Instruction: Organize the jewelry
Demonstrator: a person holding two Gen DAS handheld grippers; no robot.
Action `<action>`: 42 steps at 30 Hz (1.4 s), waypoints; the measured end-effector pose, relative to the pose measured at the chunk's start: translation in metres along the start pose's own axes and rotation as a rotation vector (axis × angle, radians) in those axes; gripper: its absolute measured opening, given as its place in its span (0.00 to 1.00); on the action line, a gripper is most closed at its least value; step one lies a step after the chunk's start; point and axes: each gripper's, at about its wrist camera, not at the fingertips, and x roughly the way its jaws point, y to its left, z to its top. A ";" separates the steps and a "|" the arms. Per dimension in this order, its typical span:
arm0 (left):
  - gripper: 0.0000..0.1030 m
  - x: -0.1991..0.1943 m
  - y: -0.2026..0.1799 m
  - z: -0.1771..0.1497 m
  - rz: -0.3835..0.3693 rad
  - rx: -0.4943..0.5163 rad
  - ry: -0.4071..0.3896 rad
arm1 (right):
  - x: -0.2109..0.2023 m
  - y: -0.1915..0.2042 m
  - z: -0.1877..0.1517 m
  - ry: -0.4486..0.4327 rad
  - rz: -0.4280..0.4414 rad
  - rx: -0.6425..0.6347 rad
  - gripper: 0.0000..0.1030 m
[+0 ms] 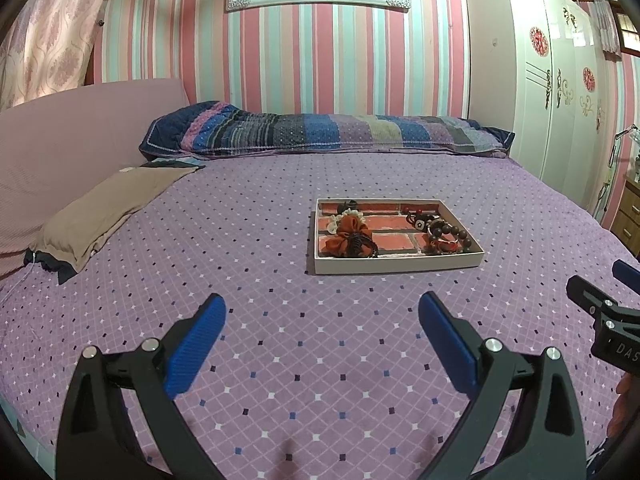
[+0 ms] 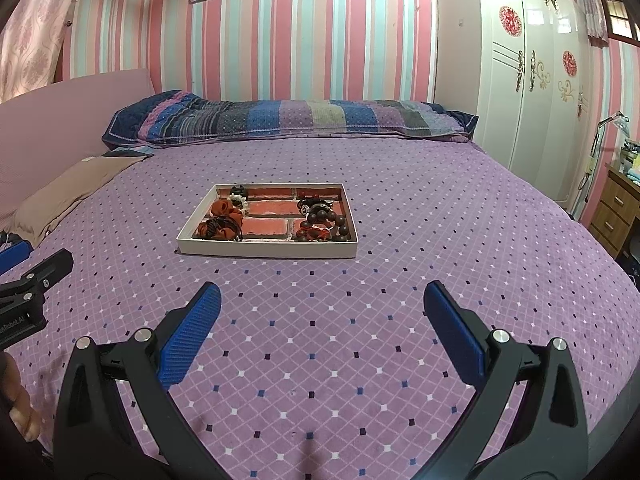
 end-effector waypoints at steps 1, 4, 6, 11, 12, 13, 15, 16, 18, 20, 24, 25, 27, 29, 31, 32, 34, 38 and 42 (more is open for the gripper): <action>0.92 0.000 0.000 0.000 0.001 0.001 -0.001 | 0.000 0.000 0.000 -0.001 -0.001 0.000 0.96; 0.92 0.000 -0.001 0.001 -0.003 0.003 -0.001 | 0.000 0.000 0.000 0.001 -0.001 0.001 0.96; 0.92 -0.001 -0.001 0.001 -0.006 0.004 -0.004 | 0.000 0.000 0.000 0.002 0.000 0.001 0.96; 0.92 0.000 -0.002 0.002 -0.006 0.012 -0.011 | 0.001 0.000 0.000 0.002 0.001 0.000 0.96; 0.92 -0.001 -0.002 0.002 -0.006 0.012 -0.012 | 0.001 0.000 0.000 0.002 0.001 0.000 0.96; 0.92 0.000 -0.002 0.002 -0.006 0.013 -0.013 | 0.001 0.000 0.000 0.002 0.001 -0.001 0.96; 0.92 0.000 -0.002 0.002 -0.005 0.013 -0.013 | 0.002 0.000 0.000 0.004 0.002 -0.001 0.96; 0.92 -0.001 -0.002 0.002 -0.004 0.014 -0.014 | 0.002 0.001 0.001 0.004 0.003 -0.001 0.96; 0.92 -0.001 -0.003 0.002 -0.003 0.015 -0.015 | 0.002 0.001 0.001 0.002 0.002 -0.001 0.96; 0.92 -0.001 -0.003 0.003 -0.002 0.015 -0.015 | 0.003 0.001 0.001 0.002 0.003 -0.001 0.96; 0.92 0.000 -0.002 0.002 -0.001 0.017 -0.013 | 0.002 0.001 0.002 0.002 0.002 -0.002 0.96; 0.92 0.000 -0.002 0.002 0.000 0.018 -0.013 | 0.003 0.001 0.002 0.002 0.001 -0.002 0.96; 0.92 0.000 -0.002 0.003 0.004 0.020 -0.015 | 0.003 0.001 0.002 0.001 -0.003 -0.004 0.96; 0.92 0.001 -0.002 0.003 0.007 0.022 -0.016 | 0.004 0.002 0.002 0.003 -0.003 -0.004 0.96; 0.92 0.001 -0.002 0.002 0.008 0.022 -0.016 | 0.004 0.002 0.002 0.003 -0.002 -0.003 0.96; 0.92 0.001 -0.002 0.002 0.009 0.022 -0.016 | 0.004 0.002 0.002 0.003 -0.002 -0.004 0.96; 0.92 0.001 -0.002 0.001 0.010 0.022 -0.017 | 0.004 0.002 0.002 0.004 -0.002 -0.003 0.96; 0.92 0.001 -0.002 0.001 0.012 0.025 -0.019 | 0.005 0.002 0.001 0.005 -0.002 -0.004 0.96; 0.92 0.001 -0.004 0.000 0.019 0.039 -0.017 | 0.005 0.002 0.001 0.006 0.000 -0.002 0.96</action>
